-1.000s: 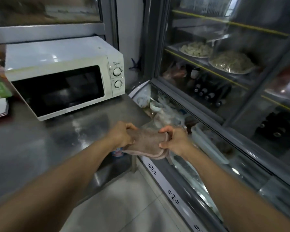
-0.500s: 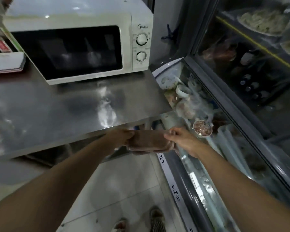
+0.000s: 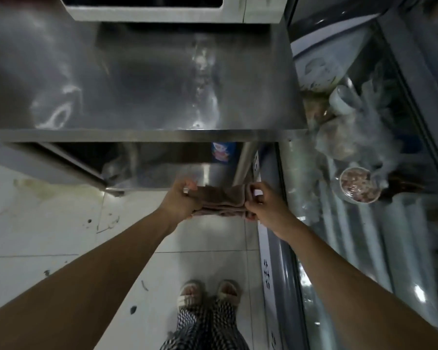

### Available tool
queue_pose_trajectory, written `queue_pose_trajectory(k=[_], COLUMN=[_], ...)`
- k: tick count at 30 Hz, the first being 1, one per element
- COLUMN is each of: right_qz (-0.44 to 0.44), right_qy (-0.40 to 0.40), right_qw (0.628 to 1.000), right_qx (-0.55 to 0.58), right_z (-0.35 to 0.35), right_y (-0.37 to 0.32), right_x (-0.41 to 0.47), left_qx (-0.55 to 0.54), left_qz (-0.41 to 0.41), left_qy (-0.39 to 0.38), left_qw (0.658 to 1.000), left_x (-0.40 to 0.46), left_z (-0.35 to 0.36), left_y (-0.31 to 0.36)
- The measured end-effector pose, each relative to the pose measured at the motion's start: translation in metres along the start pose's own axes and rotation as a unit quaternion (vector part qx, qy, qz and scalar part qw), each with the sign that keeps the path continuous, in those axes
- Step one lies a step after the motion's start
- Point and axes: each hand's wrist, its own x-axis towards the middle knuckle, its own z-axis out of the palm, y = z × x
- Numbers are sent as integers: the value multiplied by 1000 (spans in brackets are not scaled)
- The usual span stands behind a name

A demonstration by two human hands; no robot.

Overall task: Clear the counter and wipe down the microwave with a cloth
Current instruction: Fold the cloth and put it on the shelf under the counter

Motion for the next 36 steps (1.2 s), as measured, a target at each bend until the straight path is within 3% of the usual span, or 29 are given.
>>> queue_pose_trajectory(k=[9,19,26,31,36], right_qz=[-14,-102,-200,-145,-95], right_qy=[75,159,238,231,179], right_qw=[993,971,929,920,924], right_qx=[-86,-149,-198,-281,-323], right_z=[44,82,98,98,100], right_y=[106,194,224,227,233], right_x=[113,287,367,400,408], left_qx=[5,179,159,183,295], left_qz=[0,147,182,199,182], left_qy=[50,102,143,141,93], left_qw=[999,968,960,952,934], left_x=[121,313,413,456,472], left_z=[28,53,71,80,83], left_y=[-97,-174,-201,-212,-222])
